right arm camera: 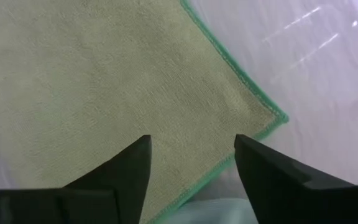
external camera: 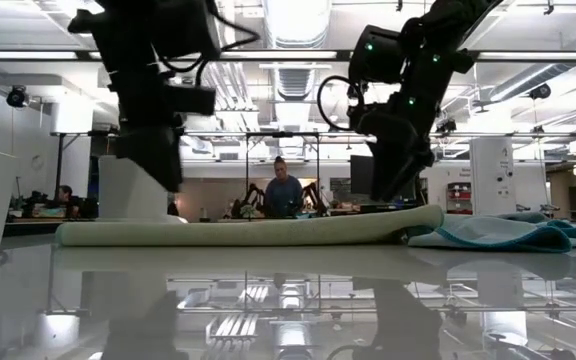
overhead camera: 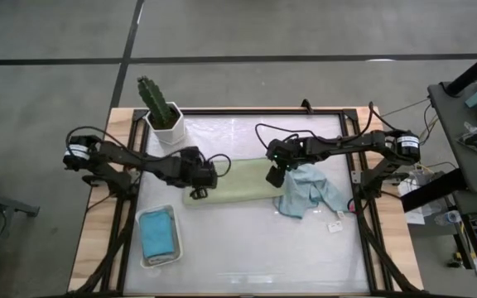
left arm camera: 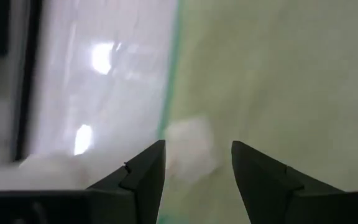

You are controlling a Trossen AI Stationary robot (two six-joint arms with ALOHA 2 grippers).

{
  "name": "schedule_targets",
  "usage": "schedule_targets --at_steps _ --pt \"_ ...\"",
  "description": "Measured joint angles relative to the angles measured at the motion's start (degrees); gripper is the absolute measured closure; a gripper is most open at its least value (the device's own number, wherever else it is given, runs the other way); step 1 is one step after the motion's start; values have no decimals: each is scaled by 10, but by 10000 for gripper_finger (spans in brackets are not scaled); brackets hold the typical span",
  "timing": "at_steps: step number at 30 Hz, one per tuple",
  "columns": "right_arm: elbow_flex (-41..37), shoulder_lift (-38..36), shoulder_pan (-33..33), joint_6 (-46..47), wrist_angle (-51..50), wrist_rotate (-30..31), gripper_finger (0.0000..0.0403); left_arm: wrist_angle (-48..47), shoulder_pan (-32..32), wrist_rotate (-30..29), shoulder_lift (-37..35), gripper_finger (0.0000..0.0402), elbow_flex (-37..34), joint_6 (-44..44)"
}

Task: Fold microfiber towels
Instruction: Fold the green microfiber towel

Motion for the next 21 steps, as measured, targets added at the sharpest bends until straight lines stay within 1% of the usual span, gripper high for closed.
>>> schedule_targets --at_steps 4,6,9,16,21 --pt "0 0 0 2 9 0 168 127 -14 23 16 233 -18 3" --pt "0 0 1 2 17 0 166 176 -17 28 26 233 -24 7" --pt "-5 0 4 0 34 0 166 223 -17 31 45 233 -31 9" --pt "-45 0 9 5 129 0 187 227 -17 33 75 233 -38 -17" --pt "-82 6 13 20 212 0 213 230 -17 33 88 233 -44 -32"
